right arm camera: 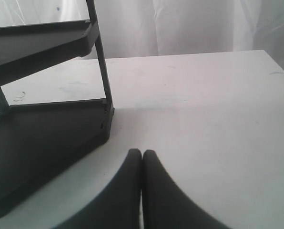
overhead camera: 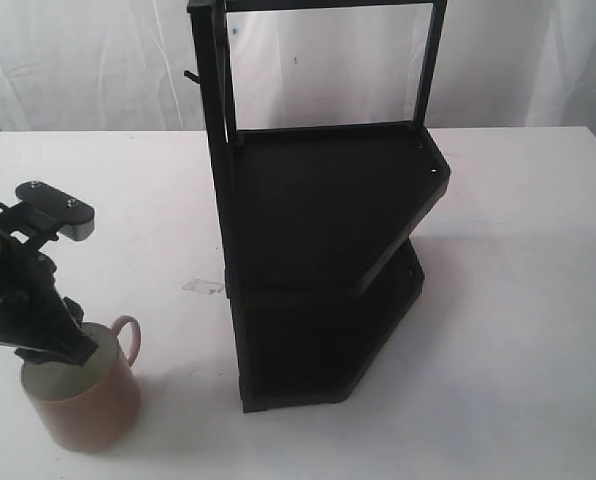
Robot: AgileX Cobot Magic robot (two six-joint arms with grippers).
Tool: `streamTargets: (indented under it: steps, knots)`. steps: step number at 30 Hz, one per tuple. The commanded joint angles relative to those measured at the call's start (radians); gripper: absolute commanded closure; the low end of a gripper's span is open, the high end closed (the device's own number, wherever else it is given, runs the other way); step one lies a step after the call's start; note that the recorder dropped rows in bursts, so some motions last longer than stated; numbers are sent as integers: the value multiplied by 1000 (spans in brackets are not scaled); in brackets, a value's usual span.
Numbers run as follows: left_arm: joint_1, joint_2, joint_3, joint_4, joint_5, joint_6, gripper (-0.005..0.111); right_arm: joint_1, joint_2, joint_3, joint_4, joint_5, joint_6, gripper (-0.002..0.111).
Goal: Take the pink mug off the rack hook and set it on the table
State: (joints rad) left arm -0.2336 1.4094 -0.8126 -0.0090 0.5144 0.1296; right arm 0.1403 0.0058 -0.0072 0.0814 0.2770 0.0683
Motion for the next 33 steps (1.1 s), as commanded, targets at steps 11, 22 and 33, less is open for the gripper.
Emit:
streamTargets:
  steps: [11,22,33]
  knots:
    - [2,-92,-74,-88,118,5,54,-4,-6,7,-3,-13,-3,108]
    - [2,-369,-73,-153,167,17,85,-4,-6,7,-3,-13,-3,108]
    - [2,-785,110,-324,107,79,107,-4,-6,7,-3,-15,-3,108]
